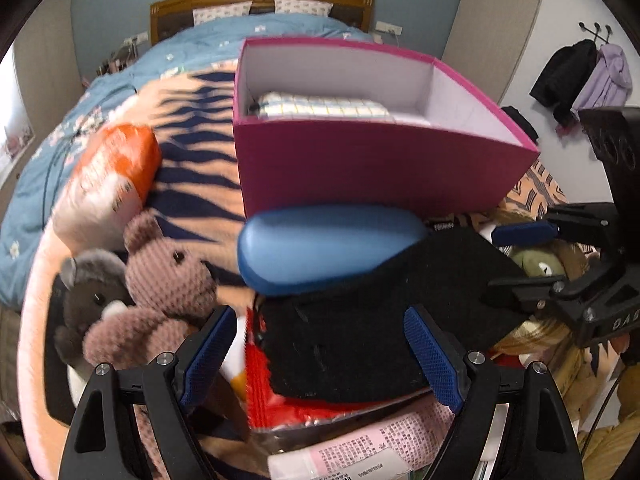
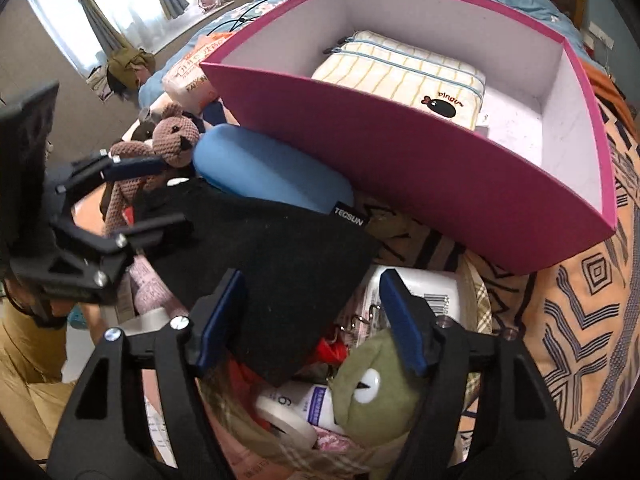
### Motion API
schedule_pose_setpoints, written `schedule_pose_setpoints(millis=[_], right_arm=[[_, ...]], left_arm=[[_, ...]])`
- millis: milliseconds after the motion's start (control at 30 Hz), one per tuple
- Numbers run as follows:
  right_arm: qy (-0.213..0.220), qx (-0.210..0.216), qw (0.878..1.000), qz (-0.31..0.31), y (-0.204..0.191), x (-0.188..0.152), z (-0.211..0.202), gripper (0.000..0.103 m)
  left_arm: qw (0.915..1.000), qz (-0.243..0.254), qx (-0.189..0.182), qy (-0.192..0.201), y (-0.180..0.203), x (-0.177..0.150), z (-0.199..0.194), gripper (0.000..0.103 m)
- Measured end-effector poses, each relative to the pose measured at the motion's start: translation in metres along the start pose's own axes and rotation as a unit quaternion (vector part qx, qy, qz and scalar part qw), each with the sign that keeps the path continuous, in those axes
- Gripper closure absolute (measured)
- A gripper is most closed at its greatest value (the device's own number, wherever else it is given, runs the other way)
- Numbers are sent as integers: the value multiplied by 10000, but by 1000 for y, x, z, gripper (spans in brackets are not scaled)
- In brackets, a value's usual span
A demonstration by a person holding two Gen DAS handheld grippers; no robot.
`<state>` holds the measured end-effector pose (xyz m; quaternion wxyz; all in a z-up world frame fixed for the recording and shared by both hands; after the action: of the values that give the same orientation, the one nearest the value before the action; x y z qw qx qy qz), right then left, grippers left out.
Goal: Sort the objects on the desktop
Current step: 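Move the left tool back toward the black drawstring bag, then close the left gripper on the black drawstring bag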
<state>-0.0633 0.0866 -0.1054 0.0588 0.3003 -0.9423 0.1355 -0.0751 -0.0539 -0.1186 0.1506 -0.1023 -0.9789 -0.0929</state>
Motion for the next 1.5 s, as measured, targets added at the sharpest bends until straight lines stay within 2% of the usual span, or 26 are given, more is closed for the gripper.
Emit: schedule_pose_setpoints(millis=[167, 267, 333, 467, 500, 533, 567, 700, 800, 967, 1100, 1267, 1500], right_arm=[[-146, 133, 9998, 40, -1, 3, 3, 28], [-189, 78, 9998, 6, -3, 9, 4, 28], [-203, 64, 9998, -6, -4, 14, 6, 22], [-216, 74, 9996, -156, -8, 18, 8, 22], [-191, 110, 9995, -232, -10, 17, 8, 29], [-197, 187, 9991, -325, -14, 15, 7, 57], [-185, 120, 9989, -420, -17, 13, 7, 69], [157, -334, 9966, -735, -26, 8, 0, 88], [623, -567, 9911, -1028, -38, 5, -18, 93], [1293, -757, 9802, -1295, -51, -1, -53, 96], [1804, -895, 9702, -1347, -46, -9, -80, 96], [1808, -1014, 9717, -1134, -28, -16, -78, 96], [1834, -854, 9761, -801, -2, -24, -70, 96]], left_arm=[[9996, -117, -216, -111, -3, -6, 7, 16], [9996, -114, -247, -108, -2, -7, 6, 16], [9995, -105, -261, -114, -2, -6, 6, 16], [9996, -52, -245, -130, 0, -7, 6, 16], [9996, -38, -241, -133, 0, -8, 6, 16], [9996, -32, -247, -138, 1, -9, 6, 16], [9996, -25, -250, -141, 1, -9, 6, 16], [9996, -3, -251, -112, 3, -11, 3, 16], [9996, 23, -268, -73, 3, -12, -2, 19], [9994, 117, -315, 109, 10, -10, -16, 21], [9984, 213, -504, 143, 16, -6, -21, 20], [9967, 368, -713, -84, 30, -3, -10, 20], [9921, 421, -1071, -494, 43, 10, 10, 20]])
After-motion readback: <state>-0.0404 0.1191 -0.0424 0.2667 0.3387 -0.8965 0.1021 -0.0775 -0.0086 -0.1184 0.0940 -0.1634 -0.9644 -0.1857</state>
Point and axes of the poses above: each gripper's, at about its wrist camera, not at the fingertips, and z roughly the way its jaws point, y to its right, x to its top, the point moved 6 cm from there along z, roughly the way its jaws point, and after that the axes turned 14 degrees about -y, right-handed, at the moved point
